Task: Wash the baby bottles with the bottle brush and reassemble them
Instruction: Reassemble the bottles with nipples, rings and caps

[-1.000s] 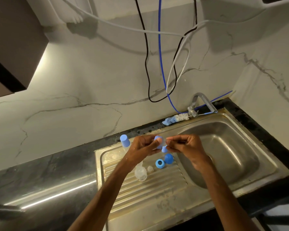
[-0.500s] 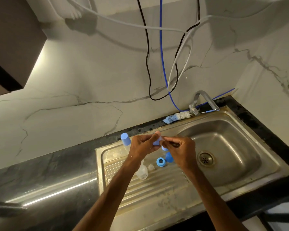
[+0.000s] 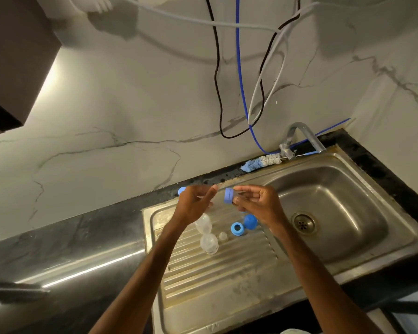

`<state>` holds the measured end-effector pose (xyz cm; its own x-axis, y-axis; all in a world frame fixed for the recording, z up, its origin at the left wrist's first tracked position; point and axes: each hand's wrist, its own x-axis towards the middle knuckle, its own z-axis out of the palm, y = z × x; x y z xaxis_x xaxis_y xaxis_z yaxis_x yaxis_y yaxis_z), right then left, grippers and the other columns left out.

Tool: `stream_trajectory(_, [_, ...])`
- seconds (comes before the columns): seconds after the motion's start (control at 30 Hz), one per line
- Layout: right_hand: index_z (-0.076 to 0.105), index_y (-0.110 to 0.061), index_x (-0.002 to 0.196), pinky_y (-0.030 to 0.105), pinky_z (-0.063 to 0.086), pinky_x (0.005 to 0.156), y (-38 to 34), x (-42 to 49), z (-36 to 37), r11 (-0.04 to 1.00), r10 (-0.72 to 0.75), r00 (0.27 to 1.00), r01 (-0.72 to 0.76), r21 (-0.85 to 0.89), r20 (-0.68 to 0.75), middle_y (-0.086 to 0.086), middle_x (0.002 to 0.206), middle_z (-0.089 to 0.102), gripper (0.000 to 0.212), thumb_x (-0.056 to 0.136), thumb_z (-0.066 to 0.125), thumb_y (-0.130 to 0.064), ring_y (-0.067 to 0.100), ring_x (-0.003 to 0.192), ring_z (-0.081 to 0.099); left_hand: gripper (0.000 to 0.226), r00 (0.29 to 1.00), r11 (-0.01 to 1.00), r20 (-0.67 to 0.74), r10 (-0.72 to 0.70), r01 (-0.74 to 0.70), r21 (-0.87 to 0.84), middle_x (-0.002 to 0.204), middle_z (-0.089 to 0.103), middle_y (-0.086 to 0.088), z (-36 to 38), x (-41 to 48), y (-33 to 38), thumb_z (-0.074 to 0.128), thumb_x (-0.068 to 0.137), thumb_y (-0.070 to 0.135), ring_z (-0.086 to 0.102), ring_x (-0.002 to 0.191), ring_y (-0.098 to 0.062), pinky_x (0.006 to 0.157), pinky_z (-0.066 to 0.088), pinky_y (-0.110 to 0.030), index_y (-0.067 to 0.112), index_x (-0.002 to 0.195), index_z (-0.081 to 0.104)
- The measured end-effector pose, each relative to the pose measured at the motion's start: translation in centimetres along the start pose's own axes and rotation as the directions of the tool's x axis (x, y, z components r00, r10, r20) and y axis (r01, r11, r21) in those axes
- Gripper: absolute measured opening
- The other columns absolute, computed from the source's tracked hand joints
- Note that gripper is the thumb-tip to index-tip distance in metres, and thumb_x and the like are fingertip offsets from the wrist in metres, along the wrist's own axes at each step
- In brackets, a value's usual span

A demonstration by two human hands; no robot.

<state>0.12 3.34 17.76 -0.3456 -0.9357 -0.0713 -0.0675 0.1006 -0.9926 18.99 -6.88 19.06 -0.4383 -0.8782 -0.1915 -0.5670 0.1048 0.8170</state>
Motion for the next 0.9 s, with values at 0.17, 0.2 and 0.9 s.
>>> stream_trajectory(0.17, [0.077, -0.012, 0.105, 0.032, 0.064, 0.068, 1.8, -0.3, 0.6, 0.995, 0.097, 0.994, -0.096, 0.006, -0.041, 0.007, 0.089, 0.079, 0.026, 0.080, 0.083, -0.007, 0.023, 0.073, 0.077, 0.027, 0.999, 0.920, -0.037, 0.010, 0.005, 0.391, 0.112, 0.074, -0.006, 2.0, 0.5, -4.3, 0.072, 0.095, 0.027, 0.069, 0.095, -0.021, 0.071, 0.050, -0.028, 0.007, 0.113, 0.072])
stream_trajectory(0.2, [0.077, -0.011, 0.104, 0.030, 0.063, 0.066, 2.1, -0.4, 0.7, 0.994, 0.106, 0.993, -0.106, 0.001, -0.048, 0.006, 0.088, 0.079, 0.026, 0.080, 0.084, -0.007, 0.022, 0.072, 0.077, 0.037, 0.999, 0.895, -0.031, -0.026, 0.037, 0.443, 0.118, 0.071, -0.006, 2.6, 0.7, -5.4, 0.073, 0.093, 0.032, 0.066, 0.102, -0.023, 0.074, 0.048, -0.028, 0.008, 0.121, 0.068])
stream_trajectory(0.9, [0.073, -0.006, 0.114, 0.039, 0.064, 0.072, 3.1, -0.3, -1.4, 0.989, 0.146, 0.988, -0.144, 0.042, -0.057, 0.007, 0.099, 0.078, 0.030, 0.085, 0.079, -0.007, 0.024, 0.080, 0.077, 0.053, 0.997, 0.890, -0.034, -0.068, 0.076, 0.450, 0.115, 0.069, -0.004, 2.5, 2.1, -6.9, 0.081, 0.085, 0.040, 0.067, 0.093, -0.020, 0.072, 0.053, -0.029, 0.017, 0.128, 0.059])
